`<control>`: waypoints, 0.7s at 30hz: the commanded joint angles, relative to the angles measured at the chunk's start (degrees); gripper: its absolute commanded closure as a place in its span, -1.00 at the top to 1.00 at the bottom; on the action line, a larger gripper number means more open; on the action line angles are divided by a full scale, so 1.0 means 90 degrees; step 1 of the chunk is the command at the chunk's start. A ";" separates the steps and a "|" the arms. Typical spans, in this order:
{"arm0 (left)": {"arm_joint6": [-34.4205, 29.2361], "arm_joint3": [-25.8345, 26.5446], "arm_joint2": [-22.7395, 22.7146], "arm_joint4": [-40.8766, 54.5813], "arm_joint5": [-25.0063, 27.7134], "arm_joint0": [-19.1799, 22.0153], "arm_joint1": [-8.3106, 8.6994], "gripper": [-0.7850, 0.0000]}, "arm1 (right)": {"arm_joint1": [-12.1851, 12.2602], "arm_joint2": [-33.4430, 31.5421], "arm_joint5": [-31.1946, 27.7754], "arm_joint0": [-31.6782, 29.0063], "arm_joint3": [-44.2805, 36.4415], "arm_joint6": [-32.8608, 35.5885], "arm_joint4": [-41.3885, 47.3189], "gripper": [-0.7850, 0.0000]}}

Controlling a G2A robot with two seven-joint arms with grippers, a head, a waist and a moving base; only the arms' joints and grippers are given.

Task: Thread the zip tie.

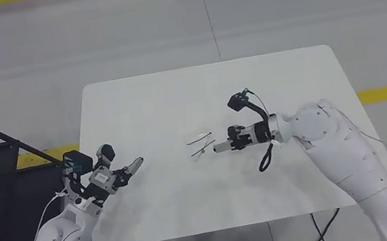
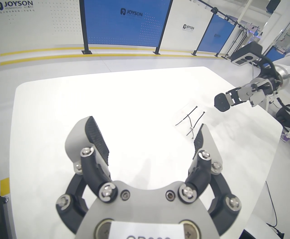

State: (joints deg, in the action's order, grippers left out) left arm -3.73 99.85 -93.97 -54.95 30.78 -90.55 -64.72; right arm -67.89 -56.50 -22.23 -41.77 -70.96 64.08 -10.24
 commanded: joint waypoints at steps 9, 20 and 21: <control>0.0000 0.0000 0.0000 0.0001 0.0001 0.0000 0.0000 1.00 | -0.0219 0.0564 0.0355 0.0677 0.0936 0.0044 0.0098 0.10; 0.0000 0.0000 0.0000 0.0001 0.0001 0.0000 0.0000 1.00 | -0.0416 0.0951 0.0472 0.1092 0.1616 -0.0022 0.0160 -0.07; 0.0000 0.0000 0.0000 0.0001 0.0001 0.0000 0.0000 1.00 | -0.0431 0.0974 0.0460 0.1122 0.1681 -0.0027 0.0174 -0.09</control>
State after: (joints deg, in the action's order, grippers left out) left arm -3.73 99.85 -93.98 -54.94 30.79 -90.55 -64.72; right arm -71.63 -47.94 -17.96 -31.95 -56.48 63.90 -8.85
